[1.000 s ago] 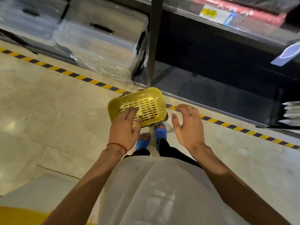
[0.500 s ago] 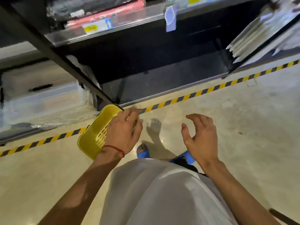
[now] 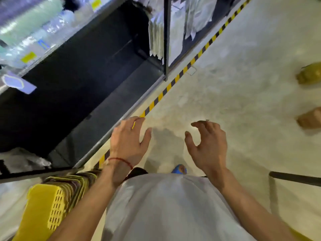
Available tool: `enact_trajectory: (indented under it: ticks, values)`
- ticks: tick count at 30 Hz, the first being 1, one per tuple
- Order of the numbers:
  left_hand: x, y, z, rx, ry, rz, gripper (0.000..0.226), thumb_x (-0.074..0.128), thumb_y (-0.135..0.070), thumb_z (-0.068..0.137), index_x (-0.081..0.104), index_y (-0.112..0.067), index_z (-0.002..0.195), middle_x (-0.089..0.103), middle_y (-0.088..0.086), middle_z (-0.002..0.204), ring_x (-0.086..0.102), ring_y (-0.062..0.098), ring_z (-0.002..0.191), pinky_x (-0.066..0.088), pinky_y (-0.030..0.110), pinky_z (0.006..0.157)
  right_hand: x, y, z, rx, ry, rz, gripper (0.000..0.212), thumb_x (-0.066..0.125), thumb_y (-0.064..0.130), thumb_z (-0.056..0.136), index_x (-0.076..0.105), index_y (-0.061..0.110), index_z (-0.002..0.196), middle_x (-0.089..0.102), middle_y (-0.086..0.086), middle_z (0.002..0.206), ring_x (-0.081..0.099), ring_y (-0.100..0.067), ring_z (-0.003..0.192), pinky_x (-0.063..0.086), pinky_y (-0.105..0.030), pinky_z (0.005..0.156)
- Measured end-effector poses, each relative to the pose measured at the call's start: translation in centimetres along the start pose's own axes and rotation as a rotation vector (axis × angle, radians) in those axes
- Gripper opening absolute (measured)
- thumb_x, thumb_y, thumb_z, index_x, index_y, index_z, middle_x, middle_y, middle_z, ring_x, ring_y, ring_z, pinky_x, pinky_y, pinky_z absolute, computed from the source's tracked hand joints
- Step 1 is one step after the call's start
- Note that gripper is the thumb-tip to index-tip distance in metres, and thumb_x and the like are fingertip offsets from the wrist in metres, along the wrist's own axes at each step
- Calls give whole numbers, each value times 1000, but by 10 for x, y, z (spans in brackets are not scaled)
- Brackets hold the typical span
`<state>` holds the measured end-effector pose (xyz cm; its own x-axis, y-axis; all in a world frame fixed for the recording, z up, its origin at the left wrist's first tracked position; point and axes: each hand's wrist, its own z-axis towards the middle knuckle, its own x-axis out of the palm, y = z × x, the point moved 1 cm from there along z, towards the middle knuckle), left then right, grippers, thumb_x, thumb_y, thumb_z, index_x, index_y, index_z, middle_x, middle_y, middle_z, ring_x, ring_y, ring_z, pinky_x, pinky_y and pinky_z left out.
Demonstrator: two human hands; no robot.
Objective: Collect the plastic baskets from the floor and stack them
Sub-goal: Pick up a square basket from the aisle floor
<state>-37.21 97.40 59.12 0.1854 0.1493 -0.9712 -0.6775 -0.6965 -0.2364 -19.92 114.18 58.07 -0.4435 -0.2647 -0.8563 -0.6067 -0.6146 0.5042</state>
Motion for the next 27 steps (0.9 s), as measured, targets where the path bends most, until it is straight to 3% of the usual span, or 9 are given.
enact_trajectory:
  ticks: [11,15,27]
  values:
    - [40,-206,187,407,51,68,51,39,-56,97,63,-22,126,61,-2,128,56,22,113,43,39,90,-89,-165,119,245,-210,-183,35,59,45,90,71,21,112,69,5,113,56,-23,112,38,-38,96]
    - [60,-283,266,564,125,25,55,34,-56,97,59,-20,130,56,-2,134,51,22,119,43,42,97,-112,-216,167,378,-254,-269,36,56,47,92,72,21,111,70,6,113,56,-21,110,38,-37,96]
    - [115,-507,446,952,295,58,54,32,-60,97,55,-27,133,52,-7,138,47,19,124,40,38,97,-183,-355,258,851,-367,-386,36,54,48,92,72,23,111,70,5,114,55,-20,112,36,-37,96]
